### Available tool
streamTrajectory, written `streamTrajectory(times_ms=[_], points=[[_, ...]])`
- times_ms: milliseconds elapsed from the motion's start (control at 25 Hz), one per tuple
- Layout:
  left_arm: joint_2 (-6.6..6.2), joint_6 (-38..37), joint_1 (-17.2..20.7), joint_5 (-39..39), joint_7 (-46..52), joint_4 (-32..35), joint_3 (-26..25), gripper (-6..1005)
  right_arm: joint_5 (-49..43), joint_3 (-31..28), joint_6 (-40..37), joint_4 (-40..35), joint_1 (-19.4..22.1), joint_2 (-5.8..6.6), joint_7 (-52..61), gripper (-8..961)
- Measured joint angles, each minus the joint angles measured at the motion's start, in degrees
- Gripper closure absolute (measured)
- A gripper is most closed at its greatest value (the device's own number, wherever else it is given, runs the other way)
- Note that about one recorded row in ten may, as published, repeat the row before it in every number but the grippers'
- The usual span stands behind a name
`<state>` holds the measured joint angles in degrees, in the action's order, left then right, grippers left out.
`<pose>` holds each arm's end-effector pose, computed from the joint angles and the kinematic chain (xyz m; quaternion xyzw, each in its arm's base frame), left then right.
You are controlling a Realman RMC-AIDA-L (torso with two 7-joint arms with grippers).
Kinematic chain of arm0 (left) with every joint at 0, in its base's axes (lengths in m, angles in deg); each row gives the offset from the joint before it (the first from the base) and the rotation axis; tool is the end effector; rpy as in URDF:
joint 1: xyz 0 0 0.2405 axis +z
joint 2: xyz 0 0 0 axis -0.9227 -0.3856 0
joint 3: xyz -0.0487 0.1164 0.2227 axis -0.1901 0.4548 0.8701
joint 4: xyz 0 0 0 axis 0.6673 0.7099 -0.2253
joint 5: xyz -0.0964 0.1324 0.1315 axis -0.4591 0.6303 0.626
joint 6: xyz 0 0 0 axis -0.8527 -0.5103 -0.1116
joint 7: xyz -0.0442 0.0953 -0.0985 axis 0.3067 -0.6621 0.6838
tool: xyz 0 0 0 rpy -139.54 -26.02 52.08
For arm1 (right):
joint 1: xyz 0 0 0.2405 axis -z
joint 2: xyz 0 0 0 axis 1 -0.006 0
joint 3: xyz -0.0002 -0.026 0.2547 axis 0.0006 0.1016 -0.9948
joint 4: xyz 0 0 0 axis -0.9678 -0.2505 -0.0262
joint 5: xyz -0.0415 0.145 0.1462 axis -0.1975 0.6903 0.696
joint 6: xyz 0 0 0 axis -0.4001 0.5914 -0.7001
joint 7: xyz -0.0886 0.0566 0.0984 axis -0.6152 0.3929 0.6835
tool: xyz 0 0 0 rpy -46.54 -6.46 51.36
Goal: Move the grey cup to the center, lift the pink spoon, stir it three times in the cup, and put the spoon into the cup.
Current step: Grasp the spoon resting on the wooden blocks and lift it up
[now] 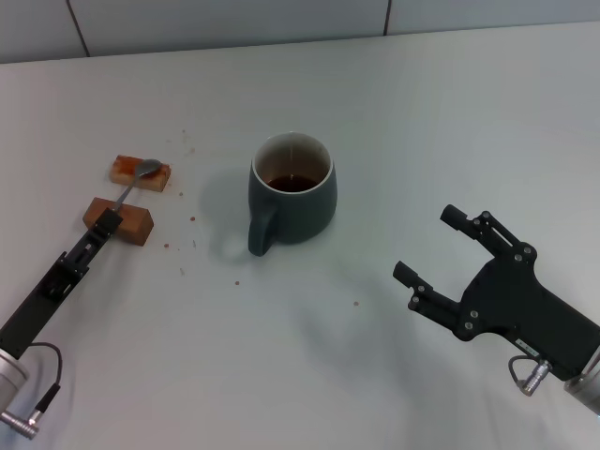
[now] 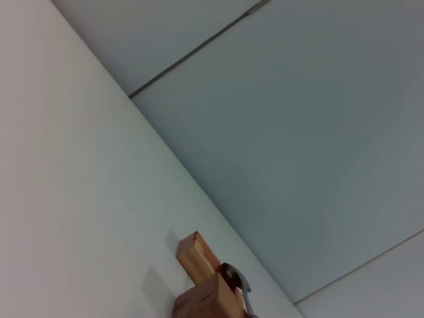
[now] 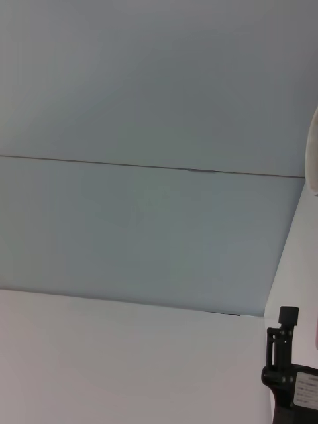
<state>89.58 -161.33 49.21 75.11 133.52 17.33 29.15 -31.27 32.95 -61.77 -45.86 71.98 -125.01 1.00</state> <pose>-0.3564 0.2371 -0.0509 -0.5910 -0.5836 -0.4698 0.2991 0.2996 0.2137 -0.0702 -0.8518 0.0785 0.3607 0.3718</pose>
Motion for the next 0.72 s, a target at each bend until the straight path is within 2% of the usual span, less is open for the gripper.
streamTrajectory(times_ms=[720], points=[[0.07,1.3,-0.9,0.0,1.2,-0.2,-0.4,301,0.0,0.0,0.0,-0.3,-0.1,0.00,0.2,118]])
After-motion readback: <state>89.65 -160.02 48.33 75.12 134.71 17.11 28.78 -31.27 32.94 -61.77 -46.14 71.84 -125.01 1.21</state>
